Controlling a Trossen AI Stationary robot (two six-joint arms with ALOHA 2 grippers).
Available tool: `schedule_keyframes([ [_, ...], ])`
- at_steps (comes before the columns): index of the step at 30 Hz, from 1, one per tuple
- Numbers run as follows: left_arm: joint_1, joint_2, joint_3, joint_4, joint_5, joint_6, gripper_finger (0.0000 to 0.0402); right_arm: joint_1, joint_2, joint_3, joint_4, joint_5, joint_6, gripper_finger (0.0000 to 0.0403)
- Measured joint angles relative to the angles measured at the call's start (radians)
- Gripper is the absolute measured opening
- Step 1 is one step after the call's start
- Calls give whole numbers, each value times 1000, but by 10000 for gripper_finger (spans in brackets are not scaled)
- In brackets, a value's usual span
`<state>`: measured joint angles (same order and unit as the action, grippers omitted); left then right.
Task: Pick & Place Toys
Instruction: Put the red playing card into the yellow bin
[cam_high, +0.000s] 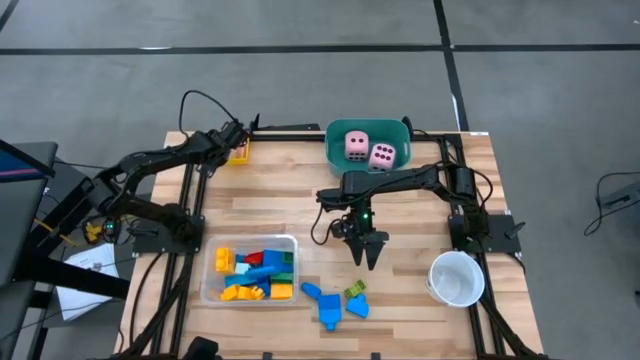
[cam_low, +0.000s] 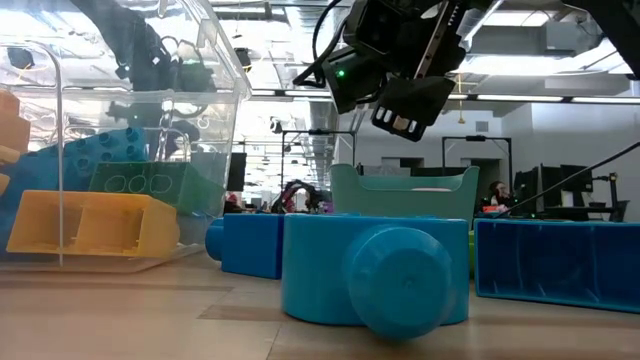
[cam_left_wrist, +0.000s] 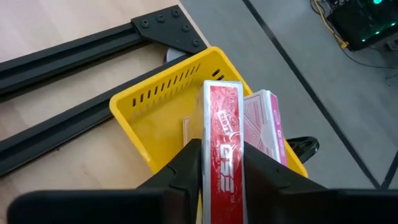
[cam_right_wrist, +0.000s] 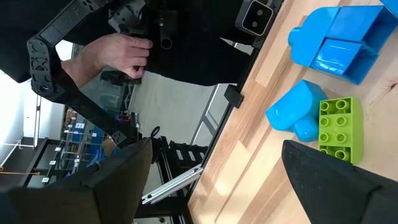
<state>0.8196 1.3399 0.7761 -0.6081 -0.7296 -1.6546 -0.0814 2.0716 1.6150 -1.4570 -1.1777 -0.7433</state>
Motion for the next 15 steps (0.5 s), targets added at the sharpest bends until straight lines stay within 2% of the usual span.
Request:
schedule_keyframes([
  [15,-2,-13,0,83,-13,38,219,0,0,0,6,0,0,350],
])
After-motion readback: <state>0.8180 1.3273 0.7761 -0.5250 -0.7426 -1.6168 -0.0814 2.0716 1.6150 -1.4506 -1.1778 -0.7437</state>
